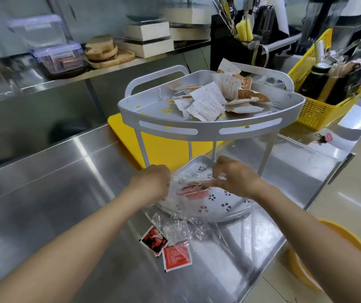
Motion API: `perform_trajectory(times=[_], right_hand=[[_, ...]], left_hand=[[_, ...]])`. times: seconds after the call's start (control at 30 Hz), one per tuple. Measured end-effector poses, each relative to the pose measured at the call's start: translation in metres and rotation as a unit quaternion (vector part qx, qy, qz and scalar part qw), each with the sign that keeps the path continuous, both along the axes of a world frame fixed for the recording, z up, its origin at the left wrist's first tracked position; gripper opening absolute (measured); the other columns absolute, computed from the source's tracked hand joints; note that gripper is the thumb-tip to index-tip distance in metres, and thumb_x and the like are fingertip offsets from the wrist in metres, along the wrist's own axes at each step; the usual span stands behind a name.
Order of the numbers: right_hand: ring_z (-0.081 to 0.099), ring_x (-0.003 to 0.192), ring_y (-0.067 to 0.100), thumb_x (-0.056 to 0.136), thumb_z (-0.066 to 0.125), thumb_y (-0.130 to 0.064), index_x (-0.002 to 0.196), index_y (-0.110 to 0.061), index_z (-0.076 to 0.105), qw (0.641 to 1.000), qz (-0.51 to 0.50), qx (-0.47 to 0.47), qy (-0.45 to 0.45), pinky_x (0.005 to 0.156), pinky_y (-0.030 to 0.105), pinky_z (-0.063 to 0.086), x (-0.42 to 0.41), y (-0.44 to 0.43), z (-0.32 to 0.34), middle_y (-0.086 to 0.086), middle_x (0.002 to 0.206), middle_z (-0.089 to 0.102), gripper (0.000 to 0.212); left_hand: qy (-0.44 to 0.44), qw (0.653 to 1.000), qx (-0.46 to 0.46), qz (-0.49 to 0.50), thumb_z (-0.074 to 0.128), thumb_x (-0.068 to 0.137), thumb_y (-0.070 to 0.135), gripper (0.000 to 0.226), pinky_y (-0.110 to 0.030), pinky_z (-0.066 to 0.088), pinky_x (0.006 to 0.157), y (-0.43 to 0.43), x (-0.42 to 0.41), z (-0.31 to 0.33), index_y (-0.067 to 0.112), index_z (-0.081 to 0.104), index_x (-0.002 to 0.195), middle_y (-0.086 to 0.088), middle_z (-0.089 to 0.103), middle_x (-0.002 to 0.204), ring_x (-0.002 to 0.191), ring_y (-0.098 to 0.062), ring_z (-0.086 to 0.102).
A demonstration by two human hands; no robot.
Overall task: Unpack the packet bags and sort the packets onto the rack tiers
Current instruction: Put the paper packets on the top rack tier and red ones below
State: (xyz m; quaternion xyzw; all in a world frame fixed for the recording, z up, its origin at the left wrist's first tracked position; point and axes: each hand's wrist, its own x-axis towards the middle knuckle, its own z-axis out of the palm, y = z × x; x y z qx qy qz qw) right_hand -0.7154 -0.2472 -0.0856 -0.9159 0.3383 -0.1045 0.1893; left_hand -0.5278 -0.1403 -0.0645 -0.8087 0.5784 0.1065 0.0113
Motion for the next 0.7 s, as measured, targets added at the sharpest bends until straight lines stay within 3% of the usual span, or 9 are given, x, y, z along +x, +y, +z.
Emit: perform_trajectory(times=[0.1,0.17,0.27,0.33,0.4,0.47,0.57,0.63,0.7], right_hand=[[0.059,0.097,0.033,0.089,0.055,-0.02,0.093,-0.002,0.067,0.998,-0.007,-0.048,0.043,0.076,0.038,0.048,0.001,0.0,0.005,0.012,0.114,0.055,0.022],[0.059,0.096,0.036,0.091,0.048,-0.011,0.098,0.002,0.061,0.995,-0.026,-0.066,0.064,0.071,0.037,0.046,0.005,0.002,0.01,0.018,0.114,0.056,0.02],[0.063,0.087,0.038,0.088,0.043,0.002,0.082,-0.007,0.059,0.998,-0.055,-0.019,0.028,0.066,0.037,0.049,0.007,0.006,0.018,0.021,0.091,0.062,0.019],[0.065,0.077,0.034,0.082,0.048,0.008,0.063,-0.02,0.054,0.996,-0.068,0.037,-0.044,0.063,0.031,0.052,0.002,0.009,0.022,0.004,0.065,0.055,0.034],[0.052,0.068,0.026,0.078,0.053,0.01,0.055,-0.023,0.048,0.991,-0.082,0.03,-0.101,0.058,0.02,0.041,-0.004,0.013,0.024,-0.012,0.055,0.04,0.041],[0.048,0.07,0.024,0.076,0.049,0.013,0.062,-0.016,0.058,0.988,-0.08,0.002,-0.131,0.063,0.025,0.039,-0.008,0.013,0.025,-0.009,0.062,0.053,0.033],[0.062,0.086,0.033,0.074,0.047,0.014,0.095,-0.001,0.068,0.987,-0.068,-0.084,-0.117,0.07,0.03,0.04,-0.007,0.011,0.017,0.018,0.097,0.069,0.033],[0.065,0.084,0.04,0.071,0.051,0.014,0.1,0.002,0.067,0.981,-0.054,-0.142,-0.125,0.07,0.038,0.049,-0.006,0.011,0.008,0.023,0.098,0.069,0.035],[0.066,0.07,0.041,0.066,0.057,0.017,0.097,0.002,0.067,0.972,-0.061,-0.166,-0.152,0.059,0.043,0.054,-0.006,0.011,-0.001,0.023,0.09,0.069,0.036]], left_hand=[[-0.046,0.995,-0.089,-0.023,0.047,0.082,0.005,0.016,-0.03,0.037,0.064,0.001,-0.005,0.008,0.012,0.057,0.092,-0.008,0.057,0.101,0.094,-0.031,0.055],[-0.07,0.991,-0.107,-0.027,0.045,0.082,0.002,0.023,-0.033,0.037,0.067,0.001,-0.013,0.016,0.009,0.051,0.103,-0.012,0.053,0.107,0.097,-0.034,0.055],[-0.084,0.991,-0.1,-0.014,0.041,0.083,-0.003,0.033,-0.037,0.037,0.064,-0.002,-0.016,0.024,0.002,0.037,0.115,-0.017,0.056,0.102,0.091,-0.038,0.055],[-0.058,0.991,-0.117,0.007,0.041,0.084,-0.001,0.038,-0.037,0.038,0.064,-0.005,-0.014,0.026,0.001,0.032,0.121,-0.017,0.056,0.101,0.087,-0.038,0.054],[-0.024,0.992,-0.126,0.013,0.052,0.087,0.016,0.045,-0.04,0.041,0.073,-0.004,-0.015,0.03,0.001,0.032,0.124,-0.014,0.057,0.109,0.097,-0.038,0.056],[-0.063,0.995,-0.073,-0.014,0.066,0.08,0.036,0.061,-0.04,0.039,0.079,-0.002,-0.014,0.034,0.003,0.034,0.121,-0.011,0.057,0.107,0.101,-0.035,0.057],[-0.172,0.984,0.004,-0.044,0.066,0.077,0.013,0.048,-0.034,0.031,0.075,0.0,-0.013,0.029,0.006,0.038,0.116,-0.01,0.06,0.1,0.094,-0.031,0.059],[-0.294,0.953,-0.057,-0.038,0.068,0.061,0.005,0.044,-0.029,0.039,0.072,-0.004,-0.01,0.024,0.014,0.055,0.101,-0.003,0.066,0.078,0.073,-0.025,0.064],[-0.354,0.925,-0.137,-0.02,0.062,0.046,0.008,0.034,-0.022,0.045,0.06,-0.007,-0.008,0.027,0.023,0.064,0.076,0.004,0.058,0.048,0.045,-0.015,0.058]])
